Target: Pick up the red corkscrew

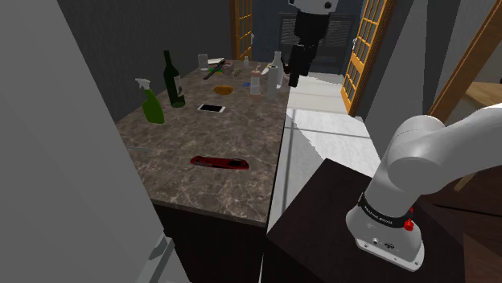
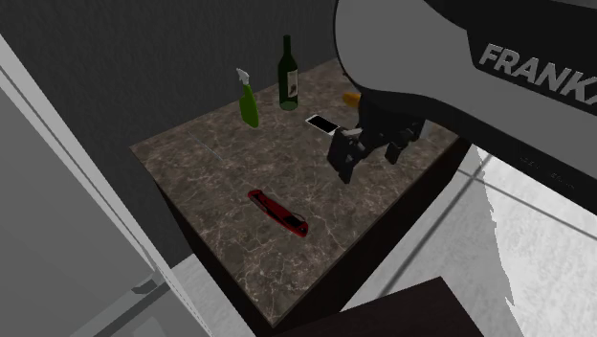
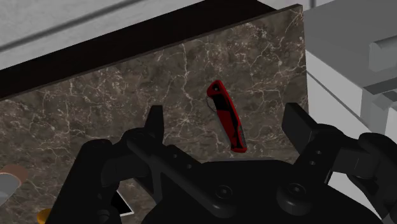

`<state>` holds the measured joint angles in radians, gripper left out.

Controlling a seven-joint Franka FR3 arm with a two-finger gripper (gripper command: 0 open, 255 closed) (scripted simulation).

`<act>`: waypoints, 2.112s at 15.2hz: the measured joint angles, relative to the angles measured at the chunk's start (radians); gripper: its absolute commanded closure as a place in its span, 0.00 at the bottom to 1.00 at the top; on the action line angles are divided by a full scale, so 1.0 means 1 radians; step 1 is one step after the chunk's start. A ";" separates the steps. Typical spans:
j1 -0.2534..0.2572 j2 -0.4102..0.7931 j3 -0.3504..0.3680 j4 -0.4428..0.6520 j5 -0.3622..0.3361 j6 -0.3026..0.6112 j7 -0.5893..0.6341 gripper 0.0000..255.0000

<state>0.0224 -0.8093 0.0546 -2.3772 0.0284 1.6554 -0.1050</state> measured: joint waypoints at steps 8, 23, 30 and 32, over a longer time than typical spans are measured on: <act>0.015 0.129 0.027 -0.074 0.006 0.207 -0.008 0.00; 0.028 0.630 0.103 -0.069 -0.048 0.722 0.007 0.00; 0.038 0.920 0.124 0.069 -0.149 0.876 0.069 0.00; 0.044 0.994 0.119 0.099 -0.182 0.920 0.081 0.00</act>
<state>0.0663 0.1852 0.1735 -2.2784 -0.1533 2.5755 -0.0235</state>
